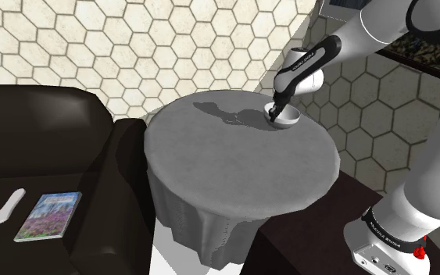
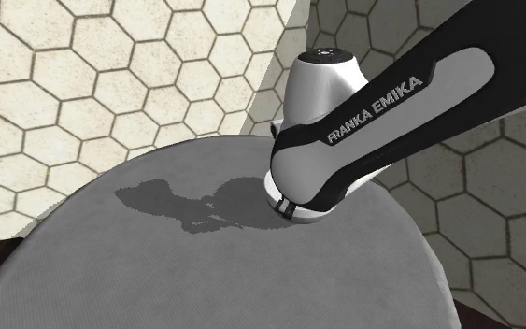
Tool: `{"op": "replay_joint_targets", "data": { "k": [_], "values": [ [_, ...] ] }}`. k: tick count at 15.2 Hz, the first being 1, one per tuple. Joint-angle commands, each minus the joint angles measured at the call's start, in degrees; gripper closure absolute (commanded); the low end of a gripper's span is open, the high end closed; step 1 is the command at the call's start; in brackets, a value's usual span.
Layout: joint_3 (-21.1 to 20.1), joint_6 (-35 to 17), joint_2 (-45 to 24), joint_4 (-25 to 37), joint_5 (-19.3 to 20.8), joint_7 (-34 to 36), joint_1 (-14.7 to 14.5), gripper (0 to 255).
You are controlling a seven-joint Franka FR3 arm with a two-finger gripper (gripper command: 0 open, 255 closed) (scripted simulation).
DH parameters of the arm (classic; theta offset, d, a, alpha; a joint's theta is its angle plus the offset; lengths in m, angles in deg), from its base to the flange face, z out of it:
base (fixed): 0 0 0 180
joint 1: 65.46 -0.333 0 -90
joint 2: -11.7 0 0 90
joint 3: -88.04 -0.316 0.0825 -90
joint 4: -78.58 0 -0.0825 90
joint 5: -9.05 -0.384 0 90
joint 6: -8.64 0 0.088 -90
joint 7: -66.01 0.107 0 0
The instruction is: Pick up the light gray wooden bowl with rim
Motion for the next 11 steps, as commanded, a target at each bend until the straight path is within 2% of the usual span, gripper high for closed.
{"op": "replay_joint_targets", "data": {
  "k": [1, 11],
  "values": [
    [0.18, 1.37, 1.21, 0.21, 0.36, 0.21, -0.13, 255],
    [0.66, 7.11, 5.85, 1.37, 1.67, 0.98, -0.51, 255]
  ]
}}
